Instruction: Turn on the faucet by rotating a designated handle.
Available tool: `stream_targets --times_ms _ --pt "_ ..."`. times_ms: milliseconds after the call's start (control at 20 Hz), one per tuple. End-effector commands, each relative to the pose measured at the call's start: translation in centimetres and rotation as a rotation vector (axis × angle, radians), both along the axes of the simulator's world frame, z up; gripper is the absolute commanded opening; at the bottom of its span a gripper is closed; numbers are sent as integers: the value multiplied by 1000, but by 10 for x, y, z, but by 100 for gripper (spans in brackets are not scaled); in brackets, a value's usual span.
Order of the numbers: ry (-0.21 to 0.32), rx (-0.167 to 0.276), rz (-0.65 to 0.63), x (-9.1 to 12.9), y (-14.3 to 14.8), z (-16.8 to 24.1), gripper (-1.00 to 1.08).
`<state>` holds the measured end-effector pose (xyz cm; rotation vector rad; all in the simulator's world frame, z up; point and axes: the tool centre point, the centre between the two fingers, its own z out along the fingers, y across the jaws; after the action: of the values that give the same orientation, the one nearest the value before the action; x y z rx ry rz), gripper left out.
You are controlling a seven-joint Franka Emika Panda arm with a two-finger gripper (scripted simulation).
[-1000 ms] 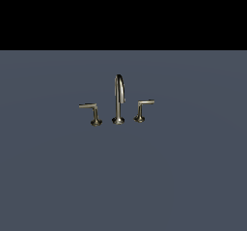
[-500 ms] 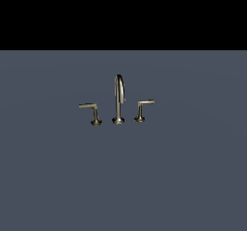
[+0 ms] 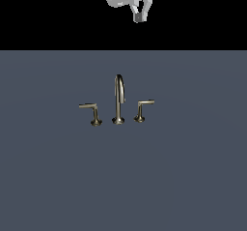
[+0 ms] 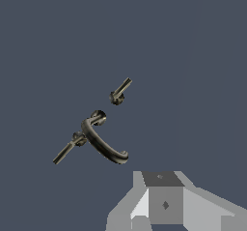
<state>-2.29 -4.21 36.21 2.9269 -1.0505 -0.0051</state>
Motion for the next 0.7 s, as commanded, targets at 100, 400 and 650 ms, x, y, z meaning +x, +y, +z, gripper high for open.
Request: stream_targets --times_ms 100,400,650 --pt "-5 2 -116 31 -8 -34 -100" --pt "-11 6 -270 66 -20 -85 -100" --pt "-16 10 -398 91 -30 -132 -100"
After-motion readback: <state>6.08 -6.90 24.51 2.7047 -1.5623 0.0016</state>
